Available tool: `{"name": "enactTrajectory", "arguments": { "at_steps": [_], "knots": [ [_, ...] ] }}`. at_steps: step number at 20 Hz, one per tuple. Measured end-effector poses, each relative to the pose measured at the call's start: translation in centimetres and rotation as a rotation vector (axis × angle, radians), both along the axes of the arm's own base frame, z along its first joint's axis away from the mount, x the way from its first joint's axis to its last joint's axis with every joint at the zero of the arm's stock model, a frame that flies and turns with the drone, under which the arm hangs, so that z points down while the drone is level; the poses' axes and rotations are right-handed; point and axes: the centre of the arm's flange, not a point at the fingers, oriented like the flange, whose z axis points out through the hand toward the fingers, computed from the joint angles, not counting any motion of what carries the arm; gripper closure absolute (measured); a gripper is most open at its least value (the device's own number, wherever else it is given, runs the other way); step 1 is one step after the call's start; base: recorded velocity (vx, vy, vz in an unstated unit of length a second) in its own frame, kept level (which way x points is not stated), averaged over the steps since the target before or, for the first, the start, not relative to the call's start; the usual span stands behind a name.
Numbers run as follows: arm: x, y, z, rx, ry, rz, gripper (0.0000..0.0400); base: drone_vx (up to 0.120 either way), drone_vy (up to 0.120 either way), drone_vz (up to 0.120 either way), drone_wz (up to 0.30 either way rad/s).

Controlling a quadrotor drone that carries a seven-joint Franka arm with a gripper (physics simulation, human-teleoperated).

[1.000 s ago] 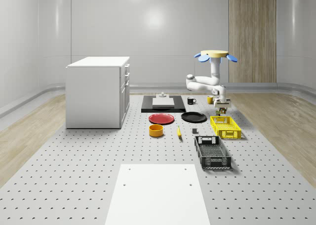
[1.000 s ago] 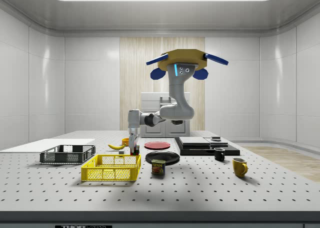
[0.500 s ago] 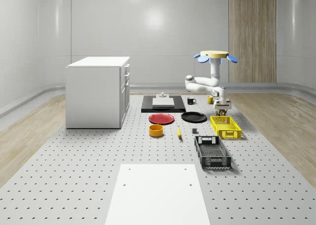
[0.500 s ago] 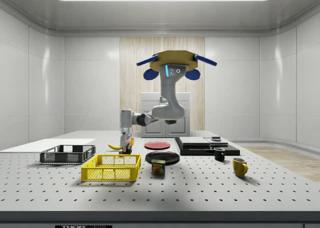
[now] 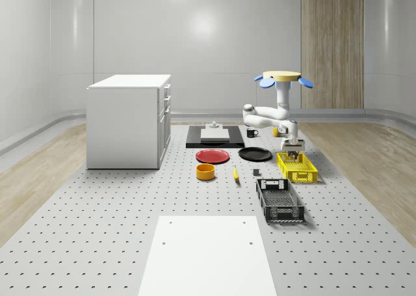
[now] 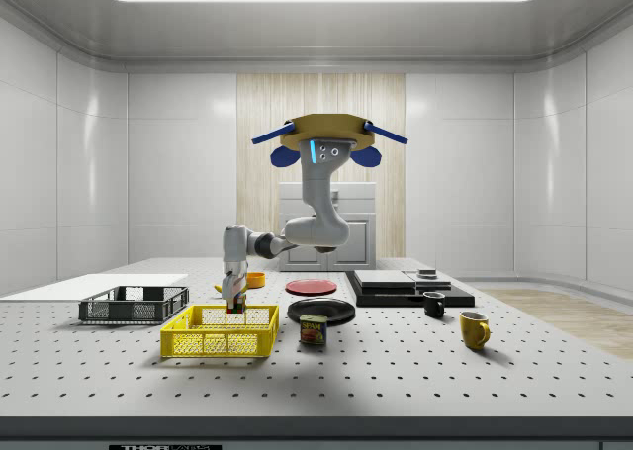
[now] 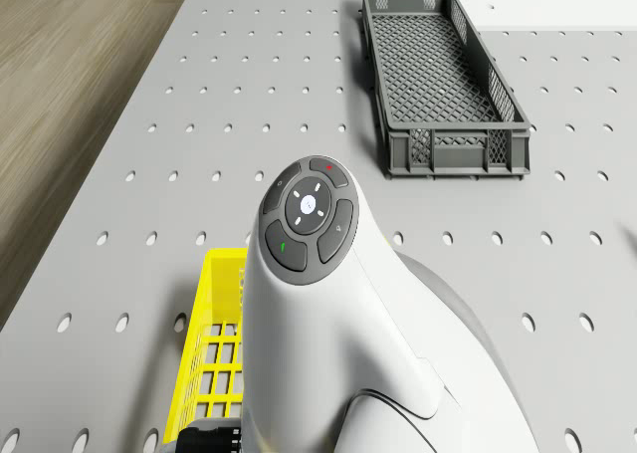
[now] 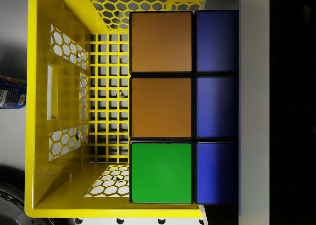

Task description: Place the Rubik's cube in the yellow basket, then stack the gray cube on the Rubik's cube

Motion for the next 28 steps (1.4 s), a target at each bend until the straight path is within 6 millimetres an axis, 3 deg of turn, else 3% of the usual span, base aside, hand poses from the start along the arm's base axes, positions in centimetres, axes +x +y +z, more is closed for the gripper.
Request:
{"name": "enactTrajectory", "arguments": {
  "at_steps": [6,21,22,24,28],
  "knots": [
    [0.0,0.0,1.4,0.000,0.000,0.000,0.0075,0.013,0.000,0.000,0.000],
    [0.0,0.0,8.0,0.000,0.000,-0.005,0.0075,0.000,0.000,0.000,0.000],
    [0.2,0.5,8.4,0.003,0.001,-0.038,0.0072,0.000,0.000,0.000,0.000],
    [-0.2,-0.9,8.8,-0.006,0.002,0.044,0.0039,0.000,0.000,0.000,0.000],
    [-0.1,-0.6,9.2,-0.005,0.001,0.047,0.0014,0.000,0.000,0.050,0.000]
  ]
}}
